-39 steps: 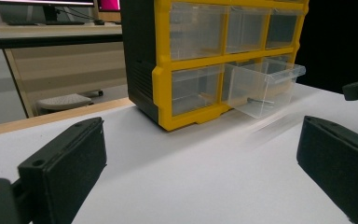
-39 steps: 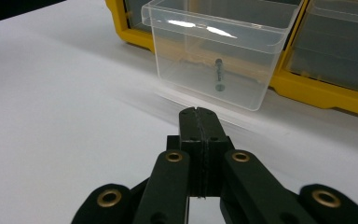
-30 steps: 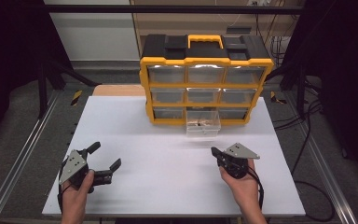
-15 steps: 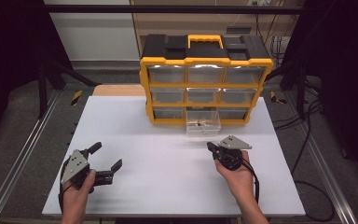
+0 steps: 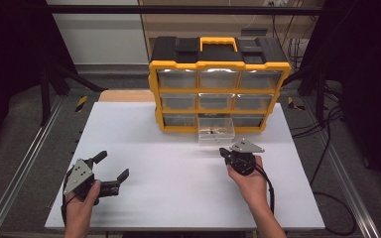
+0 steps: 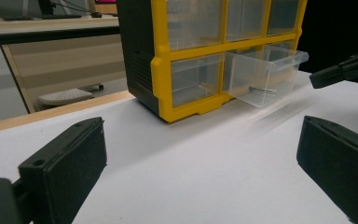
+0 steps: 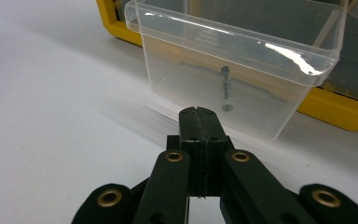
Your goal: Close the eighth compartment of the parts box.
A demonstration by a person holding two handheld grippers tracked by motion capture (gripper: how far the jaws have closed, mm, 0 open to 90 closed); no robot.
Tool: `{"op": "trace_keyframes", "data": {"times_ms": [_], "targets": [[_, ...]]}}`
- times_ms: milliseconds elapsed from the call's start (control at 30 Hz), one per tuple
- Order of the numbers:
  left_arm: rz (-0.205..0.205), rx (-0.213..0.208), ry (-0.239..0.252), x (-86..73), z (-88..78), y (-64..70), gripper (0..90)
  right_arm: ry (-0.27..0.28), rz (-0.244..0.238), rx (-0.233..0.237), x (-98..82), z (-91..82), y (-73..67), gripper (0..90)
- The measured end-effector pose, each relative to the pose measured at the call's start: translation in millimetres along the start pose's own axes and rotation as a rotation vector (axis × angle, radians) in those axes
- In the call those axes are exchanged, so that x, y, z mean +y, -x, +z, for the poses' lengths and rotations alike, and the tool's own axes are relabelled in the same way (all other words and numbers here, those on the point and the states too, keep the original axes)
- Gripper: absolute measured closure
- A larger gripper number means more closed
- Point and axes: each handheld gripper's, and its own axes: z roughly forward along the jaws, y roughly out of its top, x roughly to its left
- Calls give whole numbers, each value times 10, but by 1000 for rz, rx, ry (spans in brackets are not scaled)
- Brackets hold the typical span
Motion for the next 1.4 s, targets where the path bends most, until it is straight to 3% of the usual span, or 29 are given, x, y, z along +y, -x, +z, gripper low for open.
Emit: {"op": "trace_keyframes", "data": {"times_ms": [500, 933, 1400], "targets": [[1, 1, 2, 4, -9, -6, 15, -8, -5, 9, 69, 122, -30, 900], [-1, 1, 4, 4, -10, -9, 15, 2, 87, 34, 61, 267, 33, 900], [-2, 3, 8, 8, -19, -16, 15, -19, 41, 11, 120, 392, -24, 900]]}}
